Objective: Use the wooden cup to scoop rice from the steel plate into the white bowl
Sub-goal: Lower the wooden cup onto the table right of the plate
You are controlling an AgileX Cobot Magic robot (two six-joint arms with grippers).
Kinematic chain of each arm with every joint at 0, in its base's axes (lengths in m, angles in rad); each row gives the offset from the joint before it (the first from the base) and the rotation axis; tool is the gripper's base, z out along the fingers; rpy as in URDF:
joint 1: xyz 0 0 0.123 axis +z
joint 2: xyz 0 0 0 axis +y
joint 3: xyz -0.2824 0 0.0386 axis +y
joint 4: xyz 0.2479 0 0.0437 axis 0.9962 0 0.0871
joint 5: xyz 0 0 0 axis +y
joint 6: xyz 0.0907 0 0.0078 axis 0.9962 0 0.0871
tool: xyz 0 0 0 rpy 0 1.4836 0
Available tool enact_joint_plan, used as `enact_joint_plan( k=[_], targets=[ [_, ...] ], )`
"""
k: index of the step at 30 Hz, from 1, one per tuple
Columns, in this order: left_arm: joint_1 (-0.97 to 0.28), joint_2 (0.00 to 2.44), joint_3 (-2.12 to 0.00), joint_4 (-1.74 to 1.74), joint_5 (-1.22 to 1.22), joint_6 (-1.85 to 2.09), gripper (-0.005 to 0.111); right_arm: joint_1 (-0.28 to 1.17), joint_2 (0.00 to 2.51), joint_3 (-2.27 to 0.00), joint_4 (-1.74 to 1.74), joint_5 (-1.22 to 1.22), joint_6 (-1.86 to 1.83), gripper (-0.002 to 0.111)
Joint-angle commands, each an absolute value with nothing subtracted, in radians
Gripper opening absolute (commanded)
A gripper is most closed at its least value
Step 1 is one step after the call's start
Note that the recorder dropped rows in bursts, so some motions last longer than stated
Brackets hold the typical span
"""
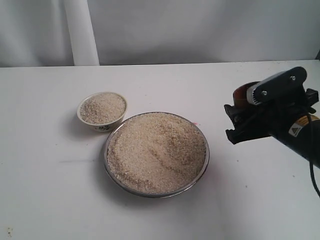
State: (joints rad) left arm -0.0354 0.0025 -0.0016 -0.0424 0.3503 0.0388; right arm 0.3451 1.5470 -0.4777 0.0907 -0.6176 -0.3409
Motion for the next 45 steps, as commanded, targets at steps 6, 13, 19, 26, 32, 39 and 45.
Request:
enact_joint_plan(
  k=[6, 13, 19, 26, 32, 39, 45],
  targets=[
    [-0.041, 0.000, 0.000, -0.042, 0.347, 0.037, 0.000, 0.300, 1.767, -0.474, -0.014, -0.845, -0.258, 0.000],
    [-0.041, 0.000, 0.000, -0.042, 0.347, 0.035, 0.000, 0.300, 1.926, -0.492, -0.069, -1.020, -0.175, 0.000],
    [-0.041, 0.000, 0.000, -0.042, 0.347, 0.035, 0.000, 0.300, 2.000, -0.537, -0.073, -1.015, -0.177, 0.000],
    [-0.041, 0.000, 0.000, -0.042, 0.347, 0.038, 0.000, 0.300, 2.044, -0.537, -0.064, -1.041, -0.186, 0.000],
    [-0.041, 0.000, 0.000, -0.042, 0.347, 0.035, 0.000, 0.300, 2.052, -0.537, -0.060, -1.044, -0.186, 0.000],
    [-0.041, 0.000, 0.000, -0.042, 0.347, 0.035, 0.000, 0.300, 2.052, -0.537, 0.057, -1.044, -0.186, 0.000],
    [-0.041, 0.000, 0.000, -0.042, 0.347, 0.035, 0.000, 0.300, 2.052, -0.537, -0.044, -1.044, -0.205, 0.000]
  ],
)
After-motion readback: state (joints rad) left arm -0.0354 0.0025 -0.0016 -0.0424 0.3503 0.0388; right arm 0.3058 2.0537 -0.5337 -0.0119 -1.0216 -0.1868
